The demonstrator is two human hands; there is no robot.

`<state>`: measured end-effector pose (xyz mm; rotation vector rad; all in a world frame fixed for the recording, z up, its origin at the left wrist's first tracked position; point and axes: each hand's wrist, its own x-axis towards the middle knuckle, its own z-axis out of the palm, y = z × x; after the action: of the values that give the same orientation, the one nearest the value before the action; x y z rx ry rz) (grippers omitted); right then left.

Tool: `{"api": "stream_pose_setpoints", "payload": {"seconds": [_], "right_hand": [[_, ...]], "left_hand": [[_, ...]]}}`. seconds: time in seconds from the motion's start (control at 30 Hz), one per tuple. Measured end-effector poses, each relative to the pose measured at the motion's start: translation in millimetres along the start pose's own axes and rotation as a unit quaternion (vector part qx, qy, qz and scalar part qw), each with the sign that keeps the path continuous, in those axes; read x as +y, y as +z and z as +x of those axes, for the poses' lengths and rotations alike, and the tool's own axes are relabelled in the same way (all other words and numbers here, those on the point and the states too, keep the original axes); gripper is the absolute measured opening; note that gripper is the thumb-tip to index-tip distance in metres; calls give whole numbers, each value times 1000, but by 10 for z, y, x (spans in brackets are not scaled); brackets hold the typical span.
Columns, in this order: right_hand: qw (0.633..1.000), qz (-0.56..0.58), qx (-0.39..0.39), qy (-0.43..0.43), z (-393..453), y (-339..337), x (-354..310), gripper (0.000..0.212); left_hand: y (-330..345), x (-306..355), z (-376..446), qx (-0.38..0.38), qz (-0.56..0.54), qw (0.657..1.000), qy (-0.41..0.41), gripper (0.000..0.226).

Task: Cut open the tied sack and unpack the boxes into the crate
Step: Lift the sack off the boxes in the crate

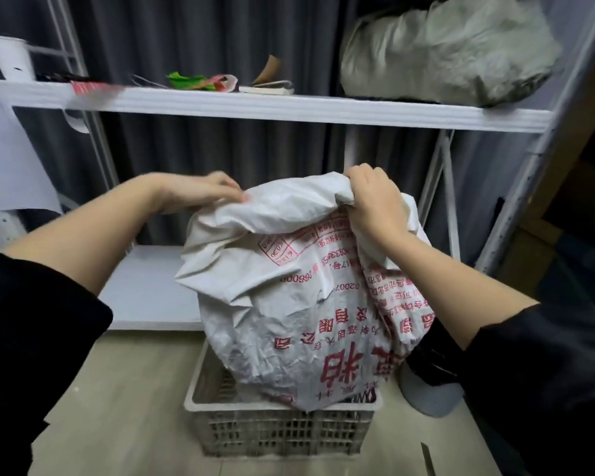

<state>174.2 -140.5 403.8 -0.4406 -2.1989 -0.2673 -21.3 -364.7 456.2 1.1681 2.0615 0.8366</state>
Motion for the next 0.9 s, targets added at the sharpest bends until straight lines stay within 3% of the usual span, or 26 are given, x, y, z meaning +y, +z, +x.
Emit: {"api": "stream_pose_setpoints", "payload": {"seconds": [0.07,0.1,0.13,0.2,0.27,0.33,0.4,0.47,0.53,0.6,0.63,0.7,0.77,0.83,0.9], "right_hand": [[999,22,25,-8,-91,-19,-12,24],[999,35,36,4,-120,-32,-13,25],[998,50,41,25,-138,-42,-24,23],[994,84,32,59,-154,-41,-90,19],[995,90,13,45,-162,-29,-180,23],[995,93,-14,15,-155,-65,-182,26],[987,124,-98,-20,-116,-166,-51,36],[966,128,-220,-35,-31,-293,115,59],[952,118,-283,4,70,-400,238,63],[945,128,-296,48,145,-410,357,53],[932,154,-320,74,161,-377,418,59],[871,237,-405,144,135,-273,509,98],[824,232,-491,162,3,-143,525,117],[817,196,-527,130,-223,21,444,104],[852,154,-488,112,-448,178,308,75]], "left_hand": [[127,-138,104,7,26,999,-31,125],[214,-168,145,-17,26,998,-47,134],[333,-196,183,-37,44,997,-57,128],[630,-209,229,-65,94,992,-51,91],[891,-243,338,17,145,989,12,56],[998,-284,435,139,197,970,31,47],[980,-297,463,233,276,932,9,40],[948,-310,456,309,316,897,8,23],[952,-318,475,366,342,864,56,9],[952,-336,488,378,374,839,115,6],[946,-356,489,372,390,831,139,6],[930,-407,467,363,405,821,176,6],[950,-457,466,368,394,822,187,7],[994,-490,492,349,380,839,169,8],[1037,-536,526,319,365,865,129,11]]}}
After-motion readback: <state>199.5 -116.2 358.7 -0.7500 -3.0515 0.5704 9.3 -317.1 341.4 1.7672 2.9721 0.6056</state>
